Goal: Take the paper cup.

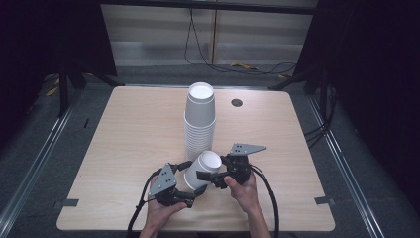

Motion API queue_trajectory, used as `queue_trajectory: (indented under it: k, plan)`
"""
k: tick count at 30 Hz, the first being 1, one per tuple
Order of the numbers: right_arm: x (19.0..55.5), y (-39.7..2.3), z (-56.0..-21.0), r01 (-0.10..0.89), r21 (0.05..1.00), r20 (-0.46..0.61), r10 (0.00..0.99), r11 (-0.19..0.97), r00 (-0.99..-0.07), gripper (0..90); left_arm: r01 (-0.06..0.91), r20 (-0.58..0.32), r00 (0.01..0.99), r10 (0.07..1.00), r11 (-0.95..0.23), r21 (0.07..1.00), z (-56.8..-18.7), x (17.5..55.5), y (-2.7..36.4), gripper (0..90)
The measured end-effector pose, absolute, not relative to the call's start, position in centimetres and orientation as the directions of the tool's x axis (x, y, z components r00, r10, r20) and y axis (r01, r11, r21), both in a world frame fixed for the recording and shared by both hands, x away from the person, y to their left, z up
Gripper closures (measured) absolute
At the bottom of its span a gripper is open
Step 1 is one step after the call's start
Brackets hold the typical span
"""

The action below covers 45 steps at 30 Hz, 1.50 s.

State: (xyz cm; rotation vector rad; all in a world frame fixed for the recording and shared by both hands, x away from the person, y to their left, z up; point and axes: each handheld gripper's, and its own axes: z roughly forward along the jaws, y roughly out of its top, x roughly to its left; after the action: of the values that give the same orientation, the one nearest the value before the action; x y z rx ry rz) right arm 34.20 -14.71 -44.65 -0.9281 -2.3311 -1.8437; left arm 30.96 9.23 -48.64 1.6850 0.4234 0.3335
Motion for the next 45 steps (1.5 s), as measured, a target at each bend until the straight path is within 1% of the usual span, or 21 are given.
queue_trajectory:
  k: [11, 13, 15, 25, 27, 30, 45]
  plan:
    - [34.2, -14.1, -45.0, 0.468, 0.875, 0.378, 0.425, 0.126, -0.822, 21.6, 0.104, -0.028, 0.895, 0.444, -0.148, 0.983, -49.3, 31.8, 8.3, 8.8]
    - [34.2, -14.1, -45.0, 0.471, 0.874, 0.383, 0.423, 0.123, -0.821, 21.6, 0.118, -0.043, 0.898, 0.438, -0.146, 0.982, -49.5, 32.0, 8.2, 8.7]
    - [34.3, -14.0, -45.0, 0.47, 0.873, 0.376, 0.43, 0.133, -0.821, 21.4, 0.135, -0.057, 0.897, 0.438, -0.148, 0.98, -49.7, 32.2, 8.2, 9.2]
    - [34.3, -14.0, -45.2, 0.466, 0.874, 0.374, 0.425, 0.134, -0.824, 18.1, 0.129, -0.04, 0.899, 0.436, -0.177, 0.976, -49.4, 32.1, 8.4, 14.8]
    - [34.4, -14.0, -45.3, 0.462, 0.877, 0.374, 0.418, 0.131, -0.828, 16.6, 0.149, -0.066, 0.905, 0.421, -0.167, 0.975, -49.3, 32.2, 8.7, 15.5]
    - [34.4, -14.1, -45.2, 0.465, 0.877, 0.379, 0.421, 0.121, -0.824, 13.8, 0.154, -0.063, 0.903, 0.424, -0.184, 0.971, -49.4, 32.3, 9.0, 15.6]
    - [34.3, -14.6, -44.9, 0.446, 0.886, 0.357, 0.425, 0.129, -0.832, 13.7, 0.151, -0.042, 0.89, 0.453, -0.207, 0.967, -49.2, 32.5, 10.2, 15.7]
